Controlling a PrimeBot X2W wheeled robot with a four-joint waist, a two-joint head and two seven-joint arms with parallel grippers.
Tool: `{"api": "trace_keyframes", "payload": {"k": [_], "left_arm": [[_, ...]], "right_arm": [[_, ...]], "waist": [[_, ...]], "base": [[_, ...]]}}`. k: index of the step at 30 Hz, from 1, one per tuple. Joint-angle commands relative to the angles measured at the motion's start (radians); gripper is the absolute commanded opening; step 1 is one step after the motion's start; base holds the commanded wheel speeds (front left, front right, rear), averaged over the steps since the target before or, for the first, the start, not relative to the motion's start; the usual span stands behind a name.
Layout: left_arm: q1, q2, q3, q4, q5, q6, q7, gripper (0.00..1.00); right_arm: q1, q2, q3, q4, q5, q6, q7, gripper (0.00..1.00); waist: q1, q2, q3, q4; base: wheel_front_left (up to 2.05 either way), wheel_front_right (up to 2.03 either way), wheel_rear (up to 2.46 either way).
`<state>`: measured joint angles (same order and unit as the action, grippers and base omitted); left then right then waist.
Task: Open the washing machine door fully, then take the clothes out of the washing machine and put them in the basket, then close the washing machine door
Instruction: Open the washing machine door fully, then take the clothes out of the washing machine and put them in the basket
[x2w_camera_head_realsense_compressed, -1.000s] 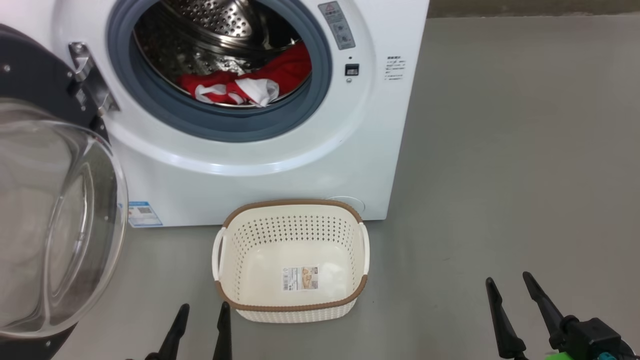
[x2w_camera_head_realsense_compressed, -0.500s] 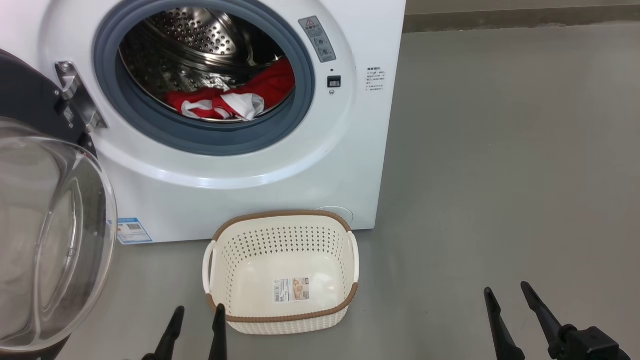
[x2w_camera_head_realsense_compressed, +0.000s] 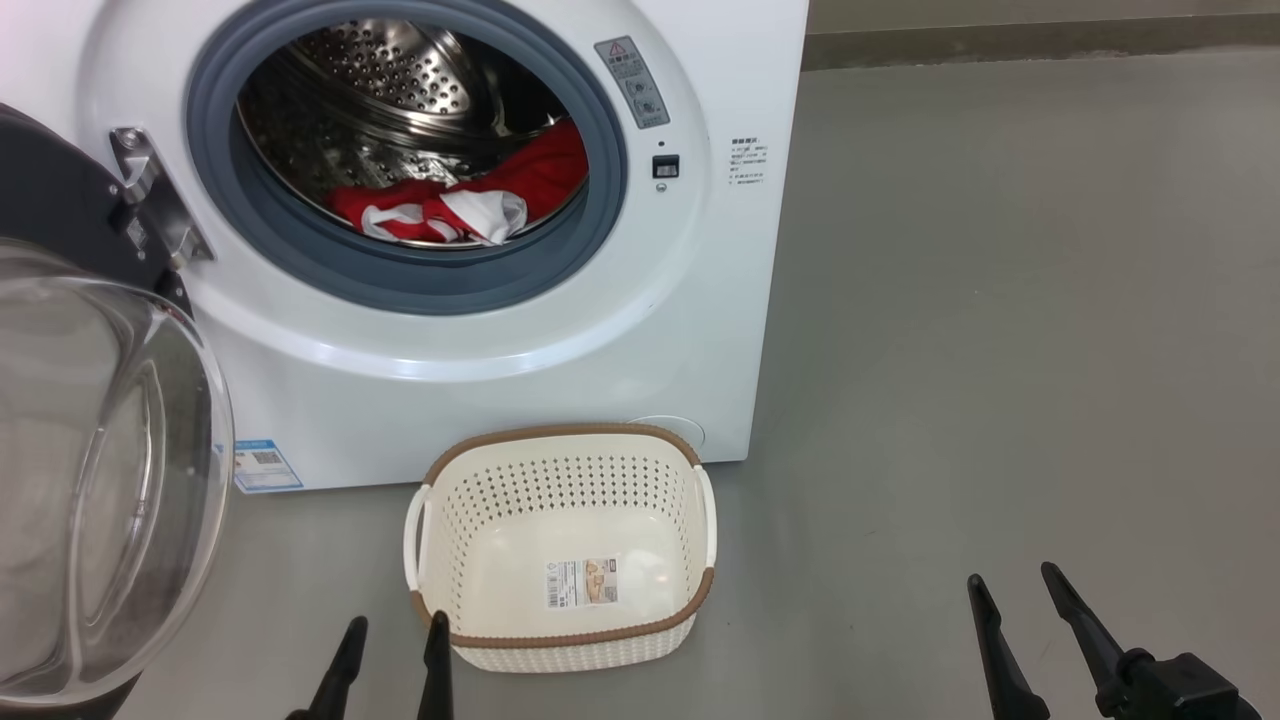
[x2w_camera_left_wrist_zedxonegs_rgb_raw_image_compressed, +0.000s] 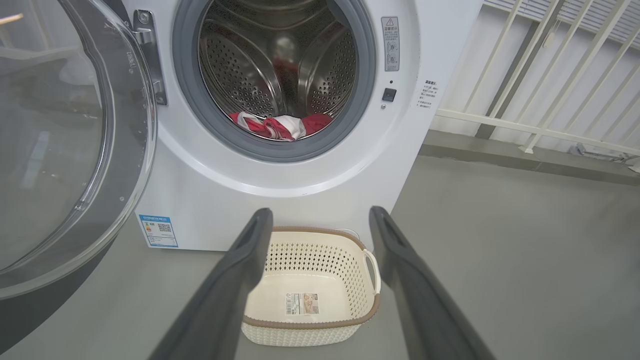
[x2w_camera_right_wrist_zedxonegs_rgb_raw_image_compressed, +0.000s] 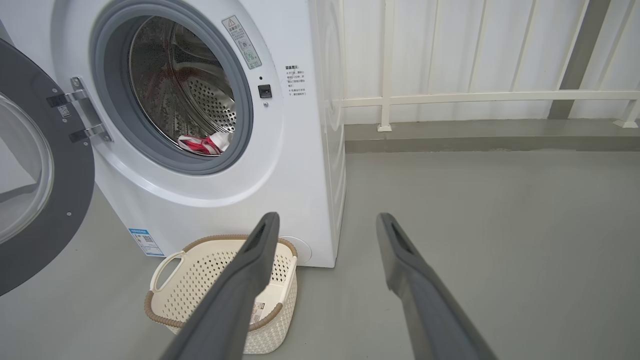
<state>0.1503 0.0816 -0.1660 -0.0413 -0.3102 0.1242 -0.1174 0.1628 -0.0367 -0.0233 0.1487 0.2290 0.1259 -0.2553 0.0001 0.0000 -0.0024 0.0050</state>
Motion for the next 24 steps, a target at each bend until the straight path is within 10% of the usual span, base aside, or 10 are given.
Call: {"api": "trace_keyframes", "payload": {"k": [1,24], "left_arm": [[-0.012,0.009,0.030,-0.021,-0.002,0.009,-0.012,1.00],[-0.017,0.012,0.006,-0.023,-0.006,0.020,-0.018,1.00]], "right_arm": [[-0.012,-0.014,0.022,-0.025,0.004,0.005,-0.006,1.00],[-0.016,-0.014,0.021,-0.022,0.007,0.005,-0.006,1.00]], "waist": [[-0.0001,0.0000,0.000,0.000],[-0.0001,0.0000,-0.005,0.001]], "base": [[0.00,0.00,0.00],[0.87,-0.89,0.02]]}}
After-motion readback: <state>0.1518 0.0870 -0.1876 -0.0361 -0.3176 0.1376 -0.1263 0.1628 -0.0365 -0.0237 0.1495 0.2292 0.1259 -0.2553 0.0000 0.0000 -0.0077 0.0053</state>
